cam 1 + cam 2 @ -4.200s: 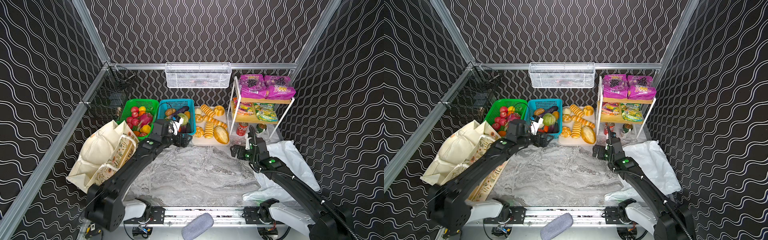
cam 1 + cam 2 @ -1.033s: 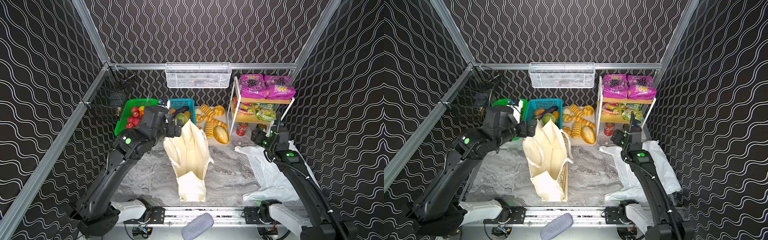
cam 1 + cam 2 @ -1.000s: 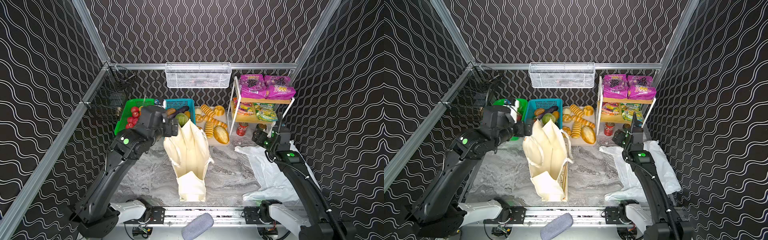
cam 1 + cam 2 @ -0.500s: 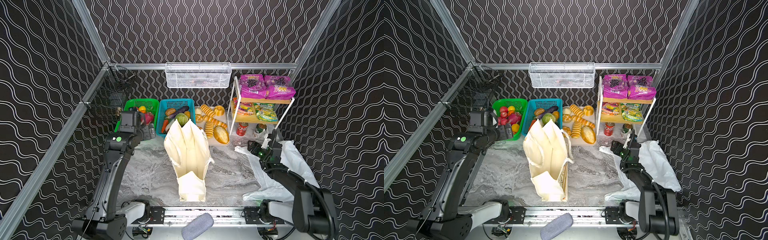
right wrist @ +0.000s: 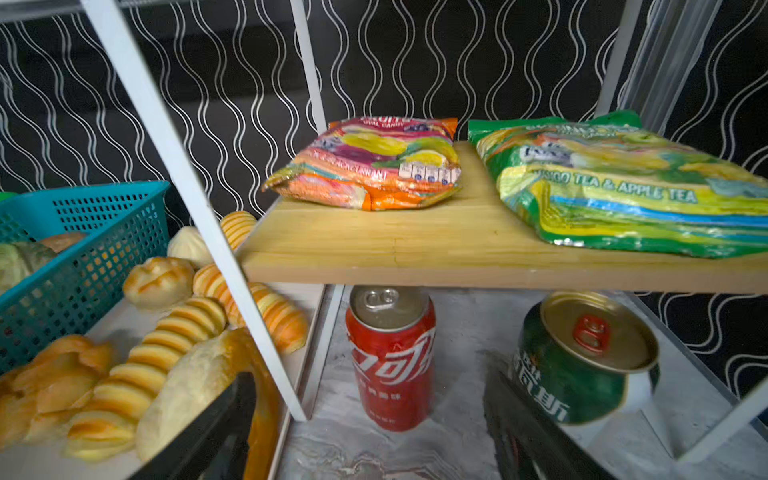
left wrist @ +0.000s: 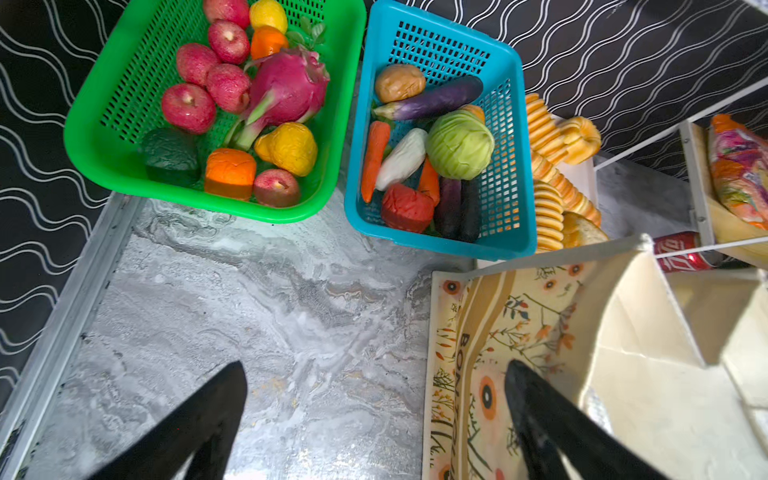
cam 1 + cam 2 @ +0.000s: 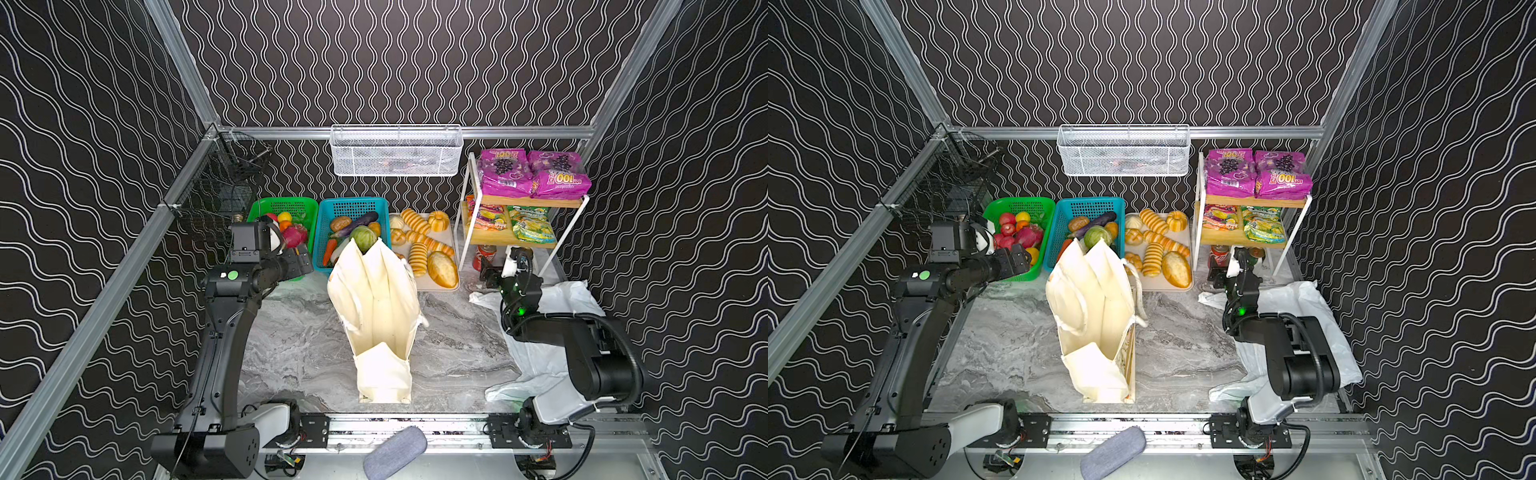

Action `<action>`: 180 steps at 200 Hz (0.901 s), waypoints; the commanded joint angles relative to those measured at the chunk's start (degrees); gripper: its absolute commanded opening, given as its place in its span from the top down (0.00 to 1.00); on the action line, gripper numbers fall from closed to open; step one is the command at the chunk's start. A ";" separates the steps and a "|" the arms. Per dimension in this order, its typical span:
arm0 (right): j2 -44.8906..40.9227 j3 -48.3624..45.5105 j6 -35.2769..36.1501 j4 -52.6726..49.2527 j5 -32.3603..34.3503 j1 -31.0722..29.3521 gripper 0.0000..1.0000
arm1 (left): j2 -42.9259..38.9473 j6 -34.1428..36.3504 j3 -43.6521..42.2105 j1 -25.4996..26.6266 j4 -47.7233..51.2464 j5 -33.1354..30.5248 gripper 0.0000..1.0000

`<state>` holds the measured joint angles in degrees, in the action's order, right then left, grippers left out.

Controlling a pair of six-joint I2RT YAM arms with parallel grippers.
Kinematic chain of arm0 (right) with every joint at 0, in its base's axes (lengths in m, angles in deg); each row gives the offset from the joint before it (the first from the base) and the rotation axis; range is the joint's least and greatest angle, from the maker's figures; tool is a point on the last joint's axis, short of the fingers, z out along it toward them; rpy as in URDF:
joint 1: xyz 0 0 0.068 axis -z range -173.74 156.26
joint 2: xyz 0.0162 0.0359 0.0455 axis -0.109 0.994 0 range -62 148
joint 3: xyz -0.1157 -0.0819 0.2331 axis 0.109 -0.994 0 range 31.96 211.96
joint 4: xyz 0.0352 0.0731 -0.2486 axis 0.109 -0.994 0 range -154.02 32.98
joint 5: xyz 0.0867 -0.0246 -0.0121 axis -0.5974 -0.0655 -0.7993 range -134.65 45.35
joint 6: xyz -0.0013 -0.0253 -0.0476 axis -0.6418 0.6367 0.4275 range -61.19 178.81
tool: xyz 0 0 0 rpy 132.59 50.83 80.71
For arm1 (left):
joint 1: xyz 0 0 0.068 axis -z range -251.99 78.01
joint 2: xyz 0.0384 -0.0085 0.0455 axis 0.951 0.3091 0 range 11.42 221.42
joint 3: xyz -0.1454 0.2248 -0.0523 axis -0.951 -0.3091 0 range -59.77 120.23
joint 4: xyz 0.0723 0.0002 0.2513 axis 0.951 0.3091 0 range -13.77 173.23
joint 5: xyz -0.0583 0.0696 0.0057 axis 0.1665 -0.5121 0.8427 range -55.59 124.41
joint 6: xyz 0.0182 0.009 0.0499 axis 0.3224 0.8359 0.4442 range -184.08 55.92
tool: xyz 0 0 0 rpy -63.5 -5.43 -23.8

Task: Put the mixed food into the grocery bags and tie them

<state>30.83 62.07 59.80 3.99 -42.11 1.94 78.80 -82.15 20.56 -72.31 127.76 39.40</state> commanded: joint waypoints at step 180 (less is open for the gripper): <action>14.15 7.86 -21.16 9.48 17.39 -5.92 0.14 | 0.85 0.41 1.69 0.02 -1.87 2.21 0.01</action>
<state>43.31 68.23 41.31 9.93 -26.92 -3.96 79.41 -82.08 21.85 -72.29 126.07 40.69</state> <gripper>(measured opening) 0.848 0.987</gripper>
